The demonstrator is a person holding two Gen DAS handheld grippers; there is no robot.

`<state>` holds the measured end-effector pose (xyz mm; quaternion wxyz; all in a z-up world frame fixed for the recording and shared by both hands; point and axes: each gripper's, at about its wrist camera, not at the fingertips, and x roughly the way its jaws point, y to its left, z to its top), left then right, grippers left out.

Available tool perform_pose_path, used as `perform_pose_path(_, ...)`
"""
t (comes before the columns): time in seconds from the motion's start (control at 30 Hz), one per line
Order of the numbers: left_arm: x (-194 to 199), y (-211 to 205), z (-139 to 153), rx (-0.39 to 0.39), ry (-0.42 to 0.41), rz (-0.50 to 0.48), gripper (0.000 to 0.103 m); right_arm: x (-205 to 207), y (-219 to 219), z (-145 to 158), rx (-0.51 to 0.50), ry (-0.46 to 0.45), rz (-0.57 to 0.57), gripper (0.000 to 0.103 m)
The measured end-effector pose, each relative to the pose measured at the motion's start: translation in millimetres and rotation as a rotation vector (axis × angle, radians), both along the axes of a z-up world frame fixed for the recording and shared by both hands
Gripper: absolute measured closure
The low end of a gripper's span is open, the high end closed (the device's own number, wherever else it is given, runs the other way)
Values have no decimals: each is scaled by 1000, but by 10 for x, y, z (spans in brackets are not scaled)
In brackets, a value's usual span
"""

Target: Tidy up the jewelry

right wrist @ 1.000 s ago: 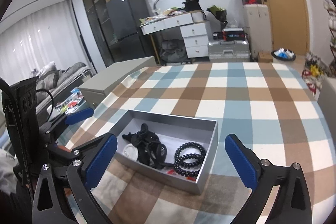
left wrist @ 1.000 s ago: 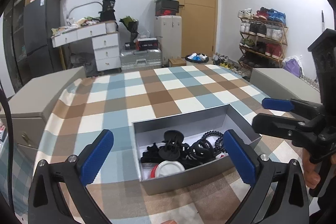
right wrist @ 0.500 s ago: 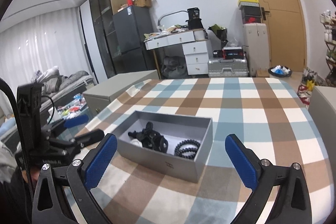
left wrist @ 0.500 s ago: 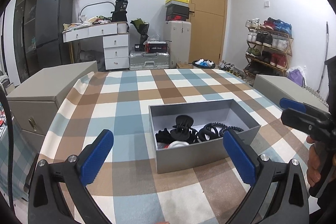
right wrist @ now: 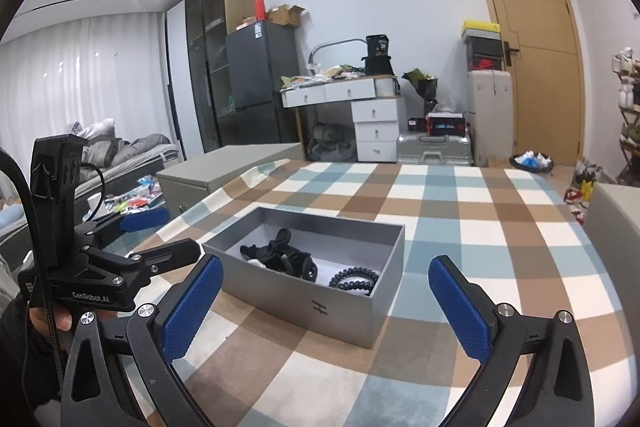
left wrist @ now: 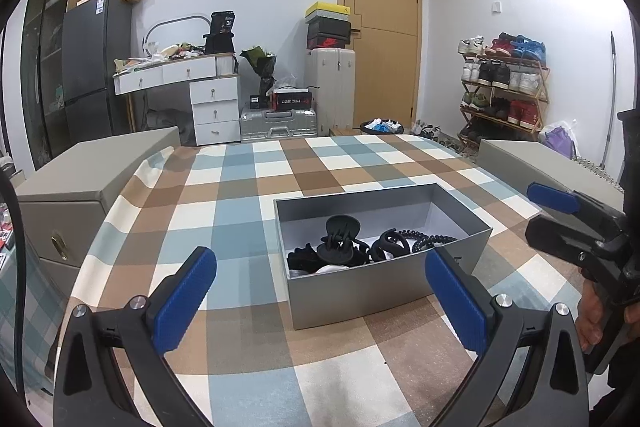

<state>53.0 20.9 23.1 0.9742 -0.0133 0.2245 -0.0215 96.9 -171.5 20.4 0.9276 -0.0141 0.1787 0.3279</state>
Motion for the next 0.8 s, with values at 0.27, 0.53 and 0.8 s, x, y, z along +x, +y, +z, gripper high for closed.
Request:
perform_pose_path(0.27, -31, -70, -26, 26, -9, -13, 1, -49, 31, 6, -15, -32, -4, 0)
perform_pose_path(0.53, -2, -32, -35, 12, 8, 8, 1, -96, 80, 4, -39, -49, 17, 0)
perform_pose_path(0.8, 1, -52, -44, 16, 16, 3, 1, -68, 64, -2, -30, -35, 17, 0)
